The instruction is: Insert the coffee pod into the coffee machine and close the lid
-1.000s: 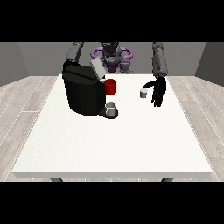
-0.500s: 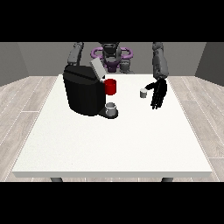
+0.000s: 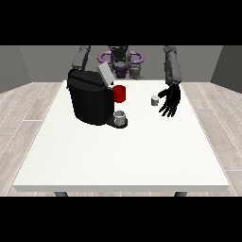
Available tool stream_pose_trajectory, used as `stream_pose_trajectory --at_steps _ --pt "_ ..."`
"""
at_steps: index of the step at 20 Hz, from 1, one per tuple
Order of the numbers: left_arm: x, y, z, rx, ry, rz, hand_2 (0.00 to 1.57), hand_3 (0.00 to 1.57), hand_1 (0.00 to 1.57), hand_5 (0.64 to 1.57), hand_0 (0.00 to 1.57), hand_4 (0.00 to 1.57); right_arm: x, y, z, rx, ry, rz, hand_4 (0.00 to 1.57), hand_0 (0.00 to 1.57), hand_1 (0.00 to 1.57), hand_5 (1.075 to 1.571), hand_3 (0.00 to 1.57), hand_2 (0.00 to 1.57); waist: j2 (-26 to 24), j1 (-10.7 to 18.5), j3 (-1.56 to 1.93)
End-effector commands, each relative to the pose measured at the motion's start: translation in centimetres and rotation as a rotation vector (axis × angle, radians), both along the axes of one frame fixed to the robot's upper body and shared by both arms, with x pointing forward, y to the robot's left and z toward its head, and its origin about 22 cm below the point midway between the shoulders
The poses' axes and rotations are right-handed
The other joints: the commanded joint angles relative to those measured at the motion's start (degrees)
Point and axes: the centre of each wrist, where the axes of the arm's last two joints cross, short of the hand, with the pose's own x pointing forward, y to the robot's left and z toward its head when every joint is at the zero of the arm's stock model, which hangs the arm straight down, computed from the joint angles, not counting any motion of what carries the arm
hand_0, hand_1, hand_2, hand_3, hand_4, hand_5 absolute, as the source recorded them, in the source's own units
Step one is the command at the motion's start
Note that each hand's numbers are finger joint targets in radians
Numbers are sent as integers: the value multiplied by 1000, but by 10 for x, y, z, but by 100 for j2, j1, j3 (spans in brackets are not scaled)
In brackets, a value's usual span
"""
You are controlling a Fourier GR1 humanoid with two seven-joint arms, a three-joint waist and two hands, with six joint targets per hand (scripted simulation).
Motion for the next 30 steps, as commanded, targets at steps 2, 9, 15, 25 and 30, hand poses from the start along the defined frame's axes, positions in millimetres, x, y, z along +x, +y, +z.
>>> stream_pose_trajectory --at_steps 2,9,15,25,30 --pt "6 -37 -17 34 29 -84 1154 1130 1094 1571 1094 0 11 -7 -2 8 25 -37 402 0 0 1571 0 0 -46 80 -85" --pt "5 -52 -25 48 121 -141 1206 1077 1200 1571 1200 0 6 -10 -17 15 98 -34 335 0 0 1571 0 0 -438 36 -83" --pt "5 -74 -38 46 120 -122 1297 1204 1212 1571 1212 142 3 -10 -28 19 117 -41 365 0 0 1571 0 0 -543 85 -85" --pt "11 -58 -31 36 -19 -180 1382 1340 1302 1571 1302 683 2 -35 -29 22 125 -57 341 0 0 1571 0 0 -602 93 -87" --pt "29 -83 -6 -70 -2 -199 1419 1297 1426 1571 1426 590 -14 -28 -72 33 171 -81 280 0 0 1571 0 0 -835 338 -84"
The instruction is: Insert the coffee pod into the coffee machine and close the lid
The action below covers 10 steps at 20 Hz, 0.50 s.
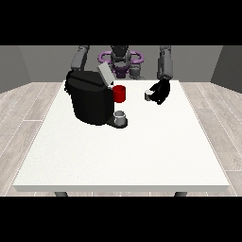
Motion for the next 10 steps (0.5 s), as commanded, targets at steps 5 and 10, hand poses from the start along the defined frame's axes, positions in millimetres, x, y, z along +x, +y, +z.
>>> stream_pose_trajectory --at_steps 5,10 --pt "6 -13 6 -54 35 -48 1377 1284 1404 1571 1404 602 -11 3 -17 -10 77 8 278 0 0 1571 0 0 -508 29 -6" --pt "31 -34 54 -108 -19 -30 1311 1263 1256 1571 1256 576 -7 -21 -19 -7 53 16 219 0 0 1571 0 0 -501 20 -4"
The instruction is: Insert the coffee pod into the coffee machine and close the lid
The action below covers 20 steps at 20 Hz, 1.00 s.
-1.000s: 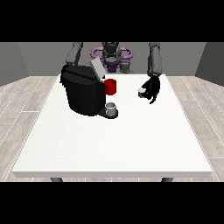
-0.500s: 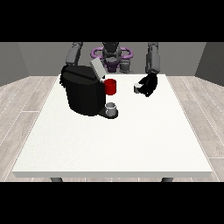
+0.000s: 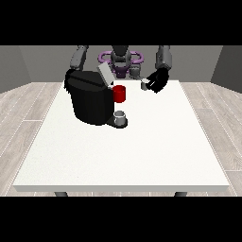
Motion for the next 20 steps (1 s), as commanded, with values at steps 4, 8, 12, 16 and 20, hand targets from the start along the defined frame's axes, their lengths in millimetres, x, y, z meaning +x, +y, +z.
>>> stream_pose_trajectory --at_steps 4,8,12,16,20 --pt "18 -10 39 -52 -55 -7 1446 1387 1451 1571 1451 604 8 13 5 1 -55 47 298 0 0 1571 0 0 68 -129 -2" --pt "6 -22 19 -41 47 -24 1446 1387 1451 1571 1451 604 -10 -17 0 -28 60 18 309 0 0 1571 0 0 -540 -166 -3" --pt "21 -6 58 -40 -26 -26 1453 1404 1462 1571 1462 625 -3 11 4 -8 -3 44 232 0 0 1571 0 0 -203 -223 -2" --pt "27 -42 69 -141 -5 0 1414 1367 1367 1571 1367 654 -5 -5 0 -14 8 37 197 0 0 1571 0 0 -212 -245 -2" --pt "38 -57 99 -124 -62 29 1448 1335 1459 1571 1459 615 5 10 11 -8 -54 64 207 0 0 1571 0 0 -52 -542 -2"
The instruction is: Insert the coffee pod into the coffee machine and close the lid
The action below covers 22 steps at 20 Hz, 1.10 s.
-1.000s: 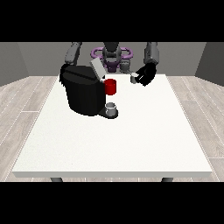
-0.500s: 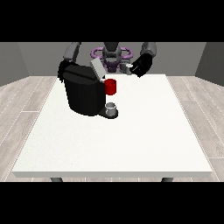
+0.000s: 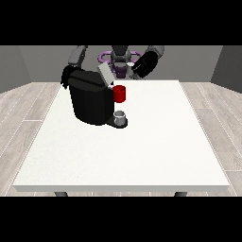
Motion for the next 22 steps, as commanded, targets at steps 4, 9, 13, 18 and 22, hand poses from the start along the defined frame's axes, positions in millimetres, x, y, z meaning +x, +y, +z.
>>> stream_pose_trajectory --at_steps 4,9,13,18,22 --pt "15 16 37 -40 -54 77 1398 1316 1352 1571 1352 611 23 19 32 28 -75 56 257 0 0 1571 0 0 552 -378 -2" --pt "20 21 64 -81 -143 96 1473 1358 1469 1571 1469 639 25 -8 32 -5 -180 110 125 0 0 1571 0 0 1148 -389 1" --pt "25 21 92 -82 -149 117 1439 1409 1391 1571 1391 605 22 12 20 30 -192 173 0 0 0 1571 0 0 1203 -443 2" --pt "28 35 114 -106 -173 166 1477 1395 1454 1571 1454 596 36 2 38 8 -197 202 301 0 0 1571 0 0 1365 -559 1" --pt "28 49 136 -118 -227 156 1483 1390 1451 1571 1451 609 46 -4 53 -8 -219 217 233 0 0 1571 0 0 1624 -681 0"
